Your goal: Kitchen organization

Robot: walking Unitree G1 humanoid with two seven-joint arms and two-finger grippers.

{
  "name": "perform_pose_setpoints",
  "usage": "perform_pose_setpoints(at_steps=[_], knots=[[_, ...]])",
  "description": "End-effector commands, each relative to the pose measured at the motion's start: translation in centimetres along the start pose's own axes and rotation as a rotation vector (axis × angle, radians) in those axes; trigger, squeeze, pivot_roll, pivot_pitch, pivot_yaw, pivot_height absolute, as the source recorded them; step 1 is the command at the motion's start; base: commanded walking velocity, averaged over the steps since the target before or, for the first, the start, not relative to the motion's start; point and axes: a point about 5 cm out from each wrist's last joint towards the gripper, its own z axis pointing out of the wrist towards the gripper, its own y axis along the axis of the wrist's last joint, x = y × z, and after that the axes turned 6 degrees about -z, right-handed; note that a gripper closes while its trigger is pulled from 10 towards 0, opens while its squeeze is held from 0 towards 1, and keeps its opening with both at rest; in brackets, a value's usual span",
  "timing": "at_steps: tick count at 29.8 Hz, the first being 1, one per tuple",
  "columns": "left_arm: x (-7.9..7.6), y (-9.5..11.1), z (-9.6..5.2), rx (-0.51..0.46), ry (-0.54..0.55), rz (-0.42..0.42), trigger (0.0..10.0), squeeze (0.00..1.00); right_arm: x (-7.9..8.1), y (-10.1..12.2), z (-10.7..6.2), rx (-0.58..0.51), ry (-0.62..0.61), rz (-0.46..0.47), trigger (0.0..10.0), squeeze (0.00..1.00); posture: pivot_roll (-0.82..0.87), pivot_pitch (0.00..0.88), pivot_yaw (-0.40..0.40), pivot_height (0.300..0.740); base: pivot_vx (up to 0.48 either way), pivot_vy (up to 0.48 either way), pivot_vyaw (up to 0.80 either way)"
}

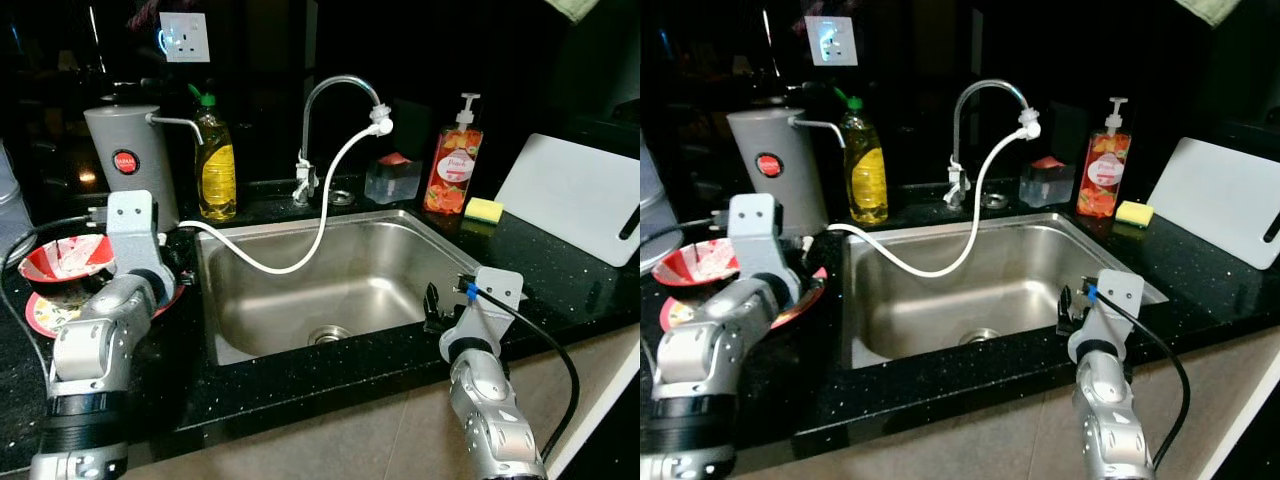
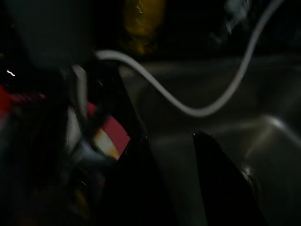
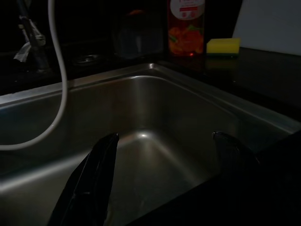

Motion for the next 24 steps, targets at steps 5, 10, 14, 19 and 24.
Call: perform_pose_setpoints(at_steps=[5,10,14,19,24], knots=[[-0.2,-2.0,-0.1,0.045,0.049,0.007,10.0,0.00,-0.4,0.2,0.0,-0.006,-0.013,-0.001,10.0,0.00,-0.06,0.000,-0.022,0.740,0.000,0.000,0.00],[0.2,-2.4,-0.2,0.055,0.071,0.003,10.0,0.00,-0.5,0.2,0.0,-0.005,-0.013,-0.002,10.0,0.00,-0.06,0.000,-0.025,0.740,0.000,0.000,0.00],[0.9,-2.3,-0.3,0.048,0.115,0.022,10.0,0.00,-0.4,0.2,0.0,-0.005,-0.012,-0.001,10.0,0.00,-0.06,0.000,-0.025,0.740,0.000,0.000,0.00],[2.0,-2.1,-0.4,0.036,0.189,0.052,10.0,0.00,-0.3,0.2,0.0,-0.005,-0.010,0.002,10.0,0.00,-0.06,0.000,-0.024,0.740,0.000,0.000,0.00],[2.9,-2.0,-0.5,0.031,0.256,0.064,10.0,0.00,-0.3,0.2,0.0,-0.005,-0.013,0.002,10.0,0.00,-0.06,0.000,-0.023,0.740,0.000,0.000,0.00]])
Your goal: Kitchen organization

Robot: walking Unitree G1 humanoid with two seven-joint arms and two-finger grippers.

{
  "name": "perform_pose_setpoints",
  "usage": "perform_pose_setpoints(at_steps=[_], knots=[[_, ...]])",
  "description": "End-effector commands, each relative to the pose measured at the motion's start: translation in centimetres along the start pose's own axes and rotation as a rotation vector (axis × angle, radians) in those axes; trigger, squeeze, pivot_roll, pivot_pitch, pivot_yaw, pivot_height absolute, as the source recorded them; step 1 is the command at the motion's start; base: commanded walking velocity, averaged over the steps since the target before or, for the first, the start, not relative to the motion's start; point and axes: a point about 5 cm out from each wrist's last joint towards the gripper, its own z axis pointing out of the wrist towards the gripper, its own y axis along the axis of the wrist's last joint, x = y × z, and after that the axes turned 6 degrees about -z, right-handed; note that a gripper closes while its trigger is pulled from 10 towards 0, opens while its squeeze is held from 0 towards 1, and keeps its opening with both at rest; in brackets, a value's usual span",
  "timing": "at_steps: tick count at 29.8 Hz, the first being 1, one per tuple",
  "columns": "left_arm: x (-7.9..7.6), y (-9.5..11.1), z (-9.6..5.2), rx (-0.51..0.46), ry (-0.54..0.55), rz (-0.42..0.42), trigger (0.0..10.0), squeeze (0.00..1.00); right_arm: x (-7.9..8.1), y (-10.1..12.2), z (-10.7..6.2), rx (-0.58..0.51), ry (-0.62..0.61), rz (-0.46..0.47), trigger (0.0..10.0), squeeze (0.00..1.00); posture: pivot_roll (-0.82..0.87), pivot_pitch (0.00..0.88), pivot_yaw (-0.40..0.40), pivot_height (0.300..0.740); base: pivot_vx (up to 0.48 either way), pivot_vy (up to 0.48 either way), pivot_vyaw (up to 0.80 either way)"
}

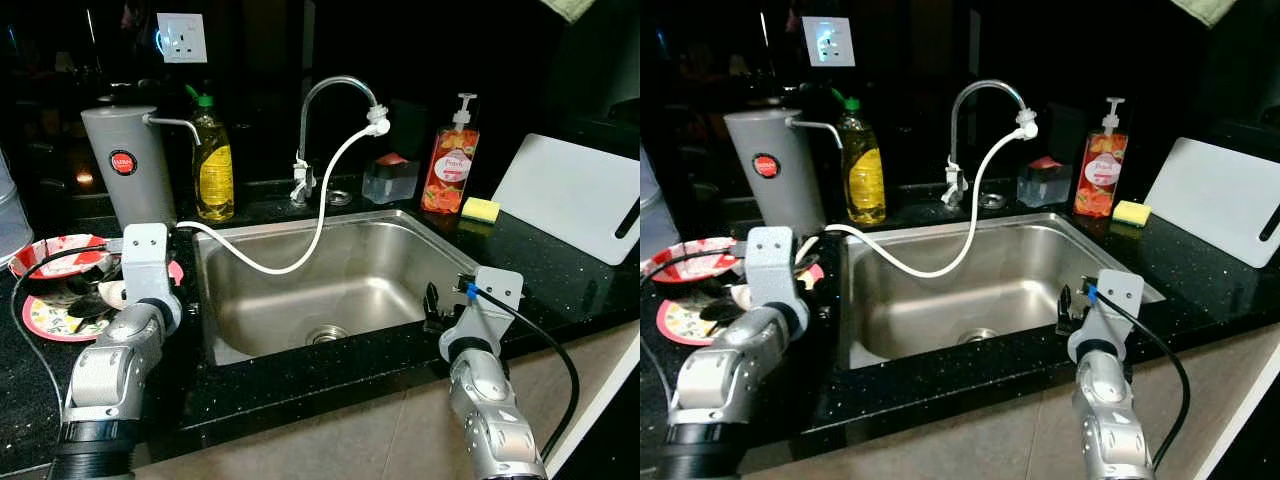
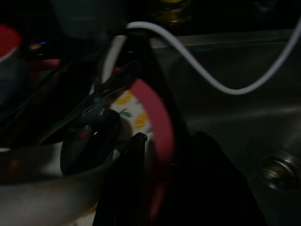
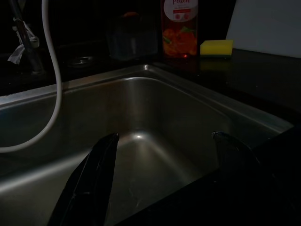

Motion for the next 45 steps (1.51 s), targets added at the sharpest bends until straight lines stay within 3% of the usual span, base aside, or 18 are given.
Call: perform_pose_setpoints(at_steps=[1,15,18,23,26,32,37,45], knots=[[1.2,0.0,0.0,0.000,0.064,0.012,10.0,0.00,-0.2,0.1,-0.1,-0.002,-0.009,0.004,10.0,0.00,-0.06,0.000,-0.022,0.740,0.000,0.000,0.00],[3.5,0.4,-0.1,-0.027,0.228,-0.015,10.0,0.00,-0.2,0.1,-0.1,-0.001,-0.010,0.006,10.0,0.00,-0.06,0.000,-0.023,0.740,0.000,0.000,0.00],[3.5,0.5,-0.2,-0.034,0.223,-0.022,10.0,0.00,-0.2,0.1,-0.1,-0.001,-0.009,0.005,10.0,0.00,-0.06,0.000,-0.023,0.740,0.000,0.000,0.00],[1.4,1.5,-0.4,-0.105,0.092,-0.014,10.0,0.00,-0.2,0.1,0.0,-0.002,-0.008,0.005,10.0,0.00,-0.06,0.000,-0.025,0.740,0.000,0.000,0.00],[-1.0,2.7,-1.0,-0.196,-0.053,0.056,10.0,0.00,-0.2,0.2,0.0,-0.003,-0.007,0.004,10.0,0.00,-0.06,0.000,-0.026,0.740,0.000,0.000,0.00],[-2.4,3.9,-1.6,-0.261,-0.124,0.107,10.0,0.00,-0.2,0.2,0.0,-0.004,-0.007,0.004,10.0,0.00,-0.06,0.000,-0.026,0.740,0.000,0.000,0.00],[-1.9,5.2,-1.7,-0.317,-0.065,0.135,10.0,0.00,-0.2,0.2,0.0,-0.003,-0.008,0.006,10.0,0.00,-0.06,0.000,-0.025,0.740,0.000,0.000,0.00],[0.1,6.8,-1.7,-0.393,0.098,0.141,10.0,0.00,-0.2,0.1,0.0,-0.002,-0.011,0.007,10.0,0.00,-0.06,0.000,-0.024,0.740,0.000,0.000,0.00]])
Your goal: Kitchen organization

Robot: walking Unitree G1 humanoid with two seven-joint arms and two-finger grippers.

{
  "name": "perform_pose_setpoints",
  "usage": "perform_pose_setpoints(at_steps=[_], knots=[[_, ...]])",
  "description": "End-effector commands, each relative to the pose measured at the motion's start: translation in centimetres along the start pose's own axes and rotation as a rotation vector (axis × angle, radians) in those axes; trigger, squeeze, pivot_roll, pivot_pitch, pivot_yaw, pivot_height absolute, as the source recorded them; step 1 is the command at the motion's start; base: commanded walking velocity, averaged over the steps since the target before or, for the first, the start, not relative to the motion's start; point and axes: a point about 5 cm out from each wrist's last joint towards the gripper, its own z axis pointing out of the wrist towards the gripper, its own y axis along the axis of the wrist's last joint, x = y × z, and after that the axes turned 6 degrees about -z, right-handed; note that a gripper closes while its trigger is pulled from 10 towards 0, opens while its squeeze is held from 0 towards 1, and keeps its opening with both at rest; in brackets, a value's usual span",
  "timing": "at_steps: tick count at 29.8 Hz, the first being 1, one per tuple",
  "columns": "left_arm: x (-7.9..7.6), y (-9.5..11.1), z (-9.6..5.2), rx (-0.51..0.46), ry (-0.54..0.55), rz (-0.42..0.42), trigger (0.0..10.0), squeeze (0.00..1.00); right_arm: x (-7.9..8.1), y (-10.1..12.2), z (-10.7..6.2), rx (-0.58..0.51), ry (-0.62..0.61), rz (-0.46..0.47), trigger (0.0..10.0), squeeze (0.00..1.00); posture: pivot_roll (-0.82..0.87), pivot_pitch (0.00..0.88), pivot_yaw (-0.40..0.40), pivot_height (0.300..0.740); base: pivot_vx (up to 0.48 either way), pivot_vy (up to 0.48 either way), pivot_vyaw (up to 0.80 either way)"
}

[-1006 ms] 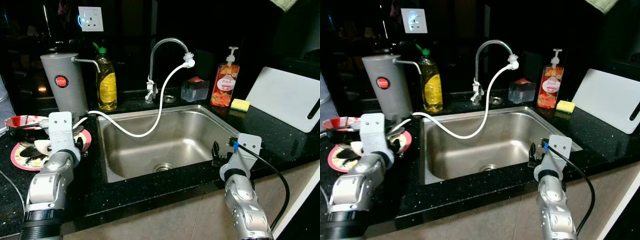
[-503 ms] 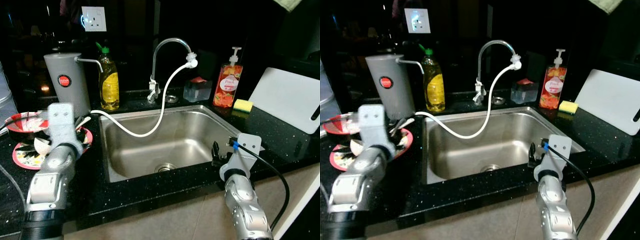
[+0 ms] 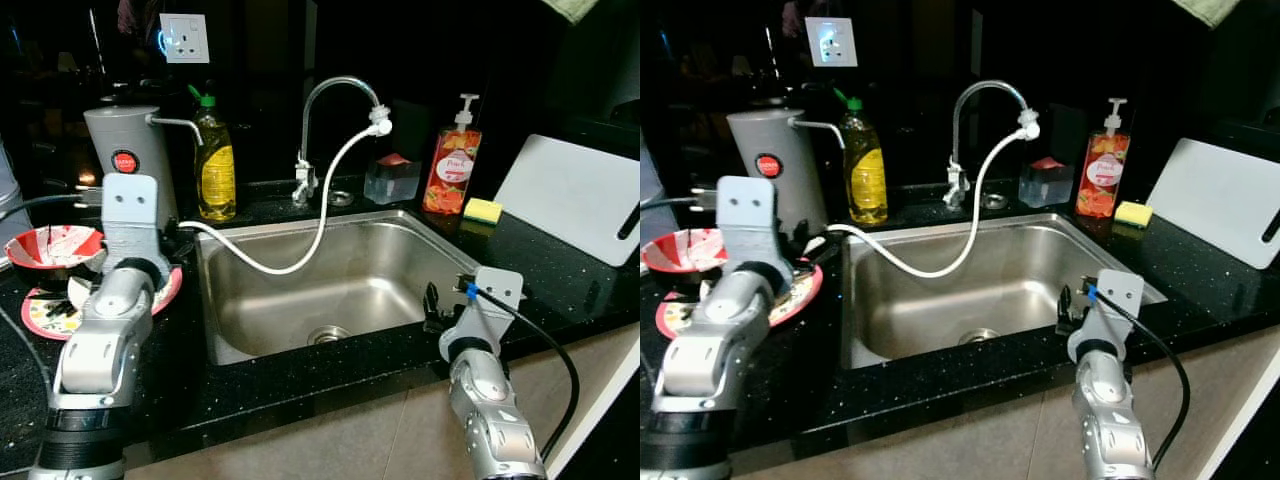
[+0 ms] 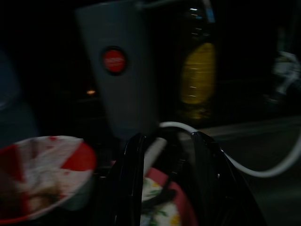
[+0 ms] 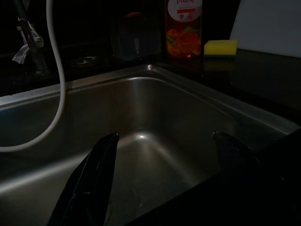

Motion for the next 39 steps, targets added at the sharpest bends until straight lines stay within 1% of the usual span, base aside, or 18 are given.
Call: perform_pose_setpoints(at_steps=[1,2,4,6,12,14,17,21,22,26,27,28,29,30,31,33,35,39], knots=[[0.6,0.7,0.3,-0.027,0.044,0.017,10.0,0.00,-0.2,0.1,0.0,-0.002,-0.010,0.006,10.0,0.00,-0.06,0.000,-0.024,0.740,0.000,0.000,0.00],[1.4,0.9,0.4,-0.043,0.100,0.009,10.0,0.00,-0.2,0.1,-0.1,-0.002,-0.010,0.006,10.0,0.00,-0.06,0.000,-0.019,0.740,0.000,0.000,0.00],[2.0,1.0,0.5,-0.049,0.135,0.004,10.0,0.00,-0.1,0.1,-0.1,-0.002,-0.010,0.006,10.0,0.00,-0.06,0.000,-0.019,0.740,0.000,0.000,0.00],[2.0,1.0,0.5,-0.049,0.135,0.004,10.0,0.00,-0.1,0.1,-0.1,-0.002,-0.010,0.006,10.0,0.00,-0.06,0.000,-0.019,0.740,0.000,0.000,0.00],[3.5,1.2,1.0,-0.031,0.162,0.036,10.0,0.00,-0.1,0.1,-0.1,-0.003,-0.007,0.004,10.0,0.00,-0.06,0.000,-0.022,0.740,0.000,0.000,0.00],[4.1,0.8,1.4,0.025,0.136,0.074,10.0,0.00,-0.2,0.2,0.0,-0.005,-0.007,0.004,10.0,0.00,-0.06,0.000,-0.022,0.740,0.000,0.000,0.00],[5.0,0.6,1.7,0.067,0.144,0.056,10.0,0.00,-0.2,0.2,0.0,-0.006,-0.007,0.003,10.0,0.00,-0.06,0.000,-0.021,0.740,0.000,0.000,0.00],[6.4,0.1,2.3,0.158,0.121,0.012,10.0,0.00,-0.2,0.2,0.0,-0.006,-0.007,0.003,10.0,0.00,-0.06,0.000,-0.022,0.740,0.000,0.000,0.00],[6.9,0.0,2.8,0.218,0.066,-0.047,10.0,0.00,-0.1,0.2,0.0,-0.007,-0.006,0.003,10.0,0.00,-0.06,0.000,-0.021,0.740,0.000,0.000,0.00],[7.5,-0.1,3.2,0.253,0.036,-0.077,10.0,0.00,-0.1,0.2,0.0,-0.008,-0.006,0.004,10.0,0.00,-0.06,0.000,-0.019,0.740,0.000,0.000,0.00],[8.1,-0.1,3.5,0.269,0.027,-0.073,10.0,0.11,-0.1,0.2,0.0,-0.009,-0.008,0.005,10.0,0.00,-0.06,0.000,-0.015,0.740,0.000,0.000,0.00],[8.3,-0.2,3.7,0.276,0.016,-0.083,10.0,0.38,-0.1,0.2,0.0,-0.008,-0.009,0.005,10.0,0.00,-0.06,0.000,-0.014,0.740,0.000,0.000,0.00],[8.3,-0.2,3.7,0.276,0.016,-0.083,10.0,0.38,-0.1,0.2,0.0,-0.008,-0.009,0.005,10.0,0.00,-0.06,0.000,-0.014,0.740,0.000,0.000,0.00],[8.4,-0.2,3.8,0.284,0.008,-0.094,10.0,0.64,-0.2,0.2,0.0,-0.008,-0.010,0.006,10.0,0.00,-0.06,0.000,-0.014,0.740,0.000,0.000,0.00],[8.6,-0.2,4.0,0.290,0.004,-0.105,10.0,1.00,-0.2,0.1,-0.1,-0.006,-0.012,0.006,10.0,0.00,-0.06,0.000,-0.011,0.740,0.000,0.000,0.00],[8.7,-0.3,4.1,0.303,-0.011,-0.099,10.0,1.00,-0.2,0.1,-0.1,-0.006,-0.015,0.007,10.0,0.00,-0.06,0.000,-0.009,0.740,0.000,0.000,0.00],[9.1,-0.5,4.3,0.327,-0.016,-0.054,10.0,1.00,-0.2,0.1,-0.1,-0.006,-0.019,0.009,10.0,0.00,-0.06,0.000,-0.007,0.740,0.000,0.000,0.00],[9.5,-0.7,4.4,0.350,-0.012,-0.067,10.0,1.00,-0.3,0.1,-0.2,-0.005,-0.022,0.010,10.0,0.00,-0.06,0.000,-0.004,0.740,0.000,0.000,0.00]])
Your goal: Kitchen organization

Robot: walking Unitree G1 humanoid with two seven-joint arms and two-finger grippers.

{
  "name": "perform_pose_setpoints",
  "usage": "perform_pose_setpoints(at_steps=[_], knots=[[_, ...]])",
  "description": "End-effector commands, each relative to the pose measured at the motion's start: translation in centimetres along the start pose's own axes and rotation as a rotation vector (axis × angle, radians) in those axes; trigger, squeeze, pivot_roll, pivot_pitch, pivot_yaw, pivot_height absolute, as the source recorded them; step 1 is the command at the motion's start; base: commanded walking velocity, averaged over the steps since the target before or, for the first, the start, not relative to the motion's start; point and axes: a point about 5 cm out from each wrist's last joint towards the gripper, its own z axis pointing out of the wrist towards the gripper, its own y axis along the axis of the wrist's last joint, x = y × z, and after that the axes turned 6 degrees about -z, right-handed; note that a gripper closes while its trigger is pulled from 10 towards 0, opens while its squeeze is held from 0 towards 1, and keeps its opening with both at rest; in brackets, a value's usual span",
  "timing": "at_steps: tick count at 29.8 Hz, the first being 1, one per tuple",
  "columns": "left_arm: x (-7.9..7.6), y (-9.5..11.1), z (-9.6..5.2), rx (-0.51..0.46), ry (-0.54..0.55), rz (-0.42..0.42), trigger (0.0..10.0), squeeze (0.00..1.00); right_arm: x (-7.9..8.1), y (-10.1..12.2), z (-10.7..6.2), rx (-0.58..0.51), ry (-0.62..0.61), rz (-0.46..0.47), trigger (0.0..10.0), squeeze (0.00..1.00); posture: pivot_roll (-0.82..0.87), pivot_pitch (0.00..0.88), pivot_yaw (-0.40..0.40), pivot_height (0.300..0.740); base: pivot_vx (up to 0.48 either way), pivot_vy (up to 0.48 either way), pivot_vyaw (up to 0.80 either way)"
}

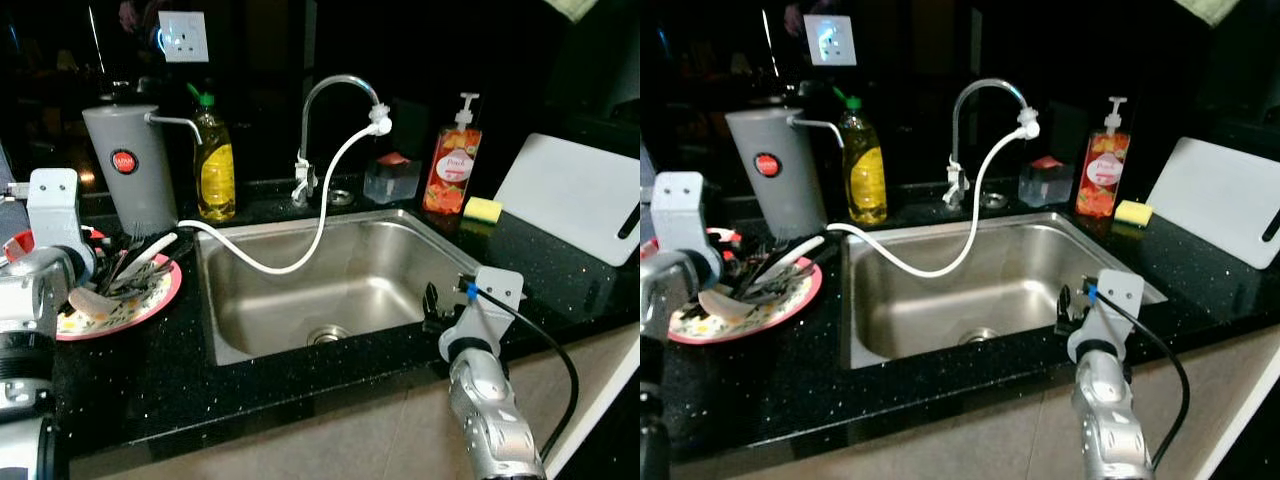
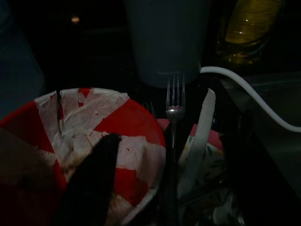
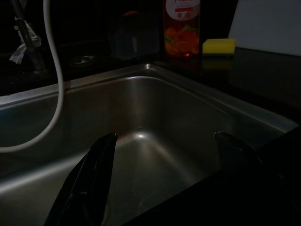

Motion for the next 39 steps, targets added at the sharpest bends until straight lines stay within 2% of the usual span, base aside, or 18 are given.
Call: perform_pose_setpoints(at_steps=[1,5,10,14,15,16,17,20,21,22,23,24,32,39], knots=[[0.9,0.3,-0.1,0.013,0.018,0.012,10.0,0.00,-0.4,0.1,-0.2,-0.006,-0.018,0.005,10.0,0.00,-0.06,0.000,-0.003,0.740,0.000,0.000,0.00],[1.5,-0.5,0.1,0.060,0.035,-0.025,10.0,0.00,-0.4,0.0,-0.2,-0.005,-0.020,0.006,10.0,0.00,-0.06,0.000,-0.002,0.740,0.000,0.000,0.00],[2.3,-1.6,0.2,0.124,0.052,-0.016,10.0,0.00,-0.4,0.0,-0.2,-0.006,-0.022,0.008,10.0,0.00,-0.06,0.000,0.002,0.740,0.000,0.000,0.00],[3.5,-1.7,0.0,0.148,0.126,0.114,9.9,0.00,-0.5,-0.1,-0.3,-0.002,-0.027,0.007,10.0,0.00,-0.06,0.000,0.003,0.740,0.000,0.000,0.00],[3.6,-1.6,0.0,0.150,0.127,0.122,5.9,0.00,-0.5,-0.1,-0.4,-0.001,-0.027,0.008,10.0,0.00,-0.05,0.000,0.003,0.740,0.000,0.000,0.00],[3.6,-1.6,0.0,0.151,0.128,0.125,5.9,0.00,-0.5,-0.1,-0.4,-0.001,-0.027,0.008,10.0,0.00,-0.05,0.000,0.003,0.740,0.000,0.000,0.00],[3.8,-1.7,-0.1,0.152,0.142,0.165,4.8,0.00,-0.4,-0.1,-0.4,-0.001,-0.026,0.008,10.0,0.00,-0.05,0.000,0.003,0.740,0.000,0.000,0.00],[3.9,-1.8,-0.1,0.158,0.151,0.225,4.4,0.00,-0.3,-0.1,-0.3,-0.001,-0.026,0.009,10.0,0.00,-0.05,0.000,0.003,0.740,0.000,0.000,0.00],[4.0,-1.8,-0.1,0.158,0.160,0.255,2.9,0.00,-0.3,-0.1,-0.3,-0.001,-0.026,0.010,10.0,0.00,-0.05,0.000,0.003,0.740,0.000,0.000,0.00],[4.0,-1.8,-0.1,0.158,0.160,0.255,2.9,0.00,-0.3,-0.1,-0.3,-0.001,-0.026,0.010,10.0,0.00,-0.05,0.000,0.003,0.740,0.000,0.000,0.00],[4.1,-1.9,0.0,0.156,0.172,0.288,0.0,0.00,-0.3,-0.1,-0.3,-0.001,-0.025,0.010,10.0,0.00,-0.05,0.000,0.003,0.740,0.000,0.000,0.00],[4.1,-2.0,0.0,0.156,0.179,0.319,0.0,0.00,-0.4,-0.1,-0.3,-0.001,-0.026,0.010,10.0,0.00,-0.05,0.000,0.003,0.740,0.000,0.000,0.00],[4.1,-2.4,0.1,0.173,0.174,0.338,0.0,0.00,-0.4,-0.1,-0.3,0.000,-0.028,0.008,10.0,0.00,-0.05,0.000,0.003,0.740,0.000,0.000,0.00],[3.9,-2.4,0.2,0.158,0.177,0.393,0.0,0.00,-0.3,0.0,-0.3,-0.002,-0.024,0.008,10.0,0.00,-0.05,0.000,0.001,0.740,0.000,0.000,0.00]])
